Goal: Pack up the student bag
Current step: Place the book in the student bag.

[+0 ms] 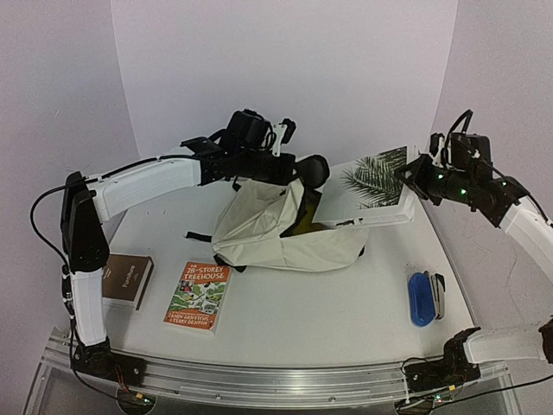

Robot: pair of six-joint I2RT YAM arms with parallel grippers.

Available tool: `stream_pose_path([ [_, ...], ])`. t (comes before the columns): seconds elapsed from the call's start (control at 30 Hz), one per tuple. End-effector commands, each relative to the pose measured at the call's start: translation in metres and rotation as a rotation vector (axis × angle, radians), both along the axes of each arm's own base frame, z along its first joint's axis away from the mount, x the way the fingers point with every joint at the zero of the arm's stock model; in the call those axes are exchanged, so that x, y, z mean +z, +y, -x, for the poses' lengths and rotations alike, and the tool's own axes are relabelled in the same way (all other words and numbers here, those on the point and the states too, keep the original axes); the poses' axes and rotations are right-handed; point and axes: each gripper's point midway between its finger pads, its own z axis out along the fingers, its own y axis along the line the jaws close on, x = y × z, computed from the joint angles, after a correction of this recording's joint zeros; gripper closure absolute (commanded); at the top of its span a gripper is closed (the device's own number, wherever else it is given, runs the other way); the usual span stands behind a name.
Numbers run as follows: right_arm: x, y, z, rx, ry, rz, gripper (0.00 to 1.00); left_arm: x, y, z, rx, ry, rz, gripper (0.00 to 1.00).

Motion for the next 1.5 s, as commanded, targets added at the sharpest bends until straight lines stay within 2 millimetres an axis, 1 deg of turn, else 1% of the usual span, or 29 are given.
stream_pose_path([
  [0.0,-0.001,0.025,-0.001,0.091,0.001,-0.146,0.9,0.05,-0.006,0.015,-0.072,-0.07,0.128,1.0],
  [0.17,-0.04,0.023,0.005,0.055,0.104,-0.177,0.89,0.041,-0.007,0.018,-0.075,-0.047,0.146,1.0],
  [0.27,-0.057,0.022,0.009,0.044,0.143,-0.192,0.89,0.039,-0.008,0.02,-0.083,-0.035,0.162,1.0],
  [0.33,-0.066,0.023,0.011,0.04,0.163,-0.207,0.89,0.041,-0.007,0.022,-0.088,-0.037,0.175,1.0],
  [0.43,-0.076,0.023,0.011,0.031,0.18,-0.233,0.88,0.045,-0.004,0.023,-0.081,-0.044,0.183,1.0],
  [0.53,-0.083,0.023,0.007,0.014,0.178,-0.248,0.88,0.05,-0.004,0.028,-0.106,-0.045,0.194,1.0],
  [0.67,-0.086,0.031,-0.007,0.017,0.154,-0.301,0.88,0.056,-0.011,0.041,-0.18,-0.019,0.231,1.0],
  [0.8,-0.085,0.038,-0.023,0.006,0.113,-0.344,0.88,0.059,-0.016,0.049,-0.228,0.015,0.258,1.0],
  [0.87,-0.085,0.044,-0.03,0.007,0.102,-0.356,0.88,0.06,-0.018,0.053,-0.248,0.025,0.269,1.0],
  [1.0,-0.096,0.062,-0.045,0.014,0.104,-0.355,0.88,0.065,-0.021,0.058,-0.281,0.037,0.295,1.0],
  [1.1,-0.098,0.084,-0.053,0.033,0.086,-0.366,0.88,0.066,-0.024,0.059,-0.299,0.046,0.307,1.0],
  [1.17,-0.102,0.101,-0.058,0.036,0.073,-0.356,0.88,0.068,-0.026,0.06,-0.307,0.053,0.318,1.0],
  [1.2,-0.107,0.111,-0.06,0.041,0.074,-0.35,0.87,0.068,-0.027,0.06,-0.312,0.058,0.323,1.0],
  [1.27,-0.119,0.119,-0.066,0.019,0.076,-0.357,0.82,0.068,-0.029,0.06,-0.318,0.064,0.334,1.0],
  [1.4,-0.139,0.131,-0.075,0.006,0.075,-0.427,0.7,0.064,-0.031,0.06,-0.32,0.083,0.337,1.0],
  [1.47,-0.151,0.138,-0.082,0.009,0.089,-0.406,0.63,0.063,-0.029,0.059,-0.308,0.087,0.335,1.0],
])
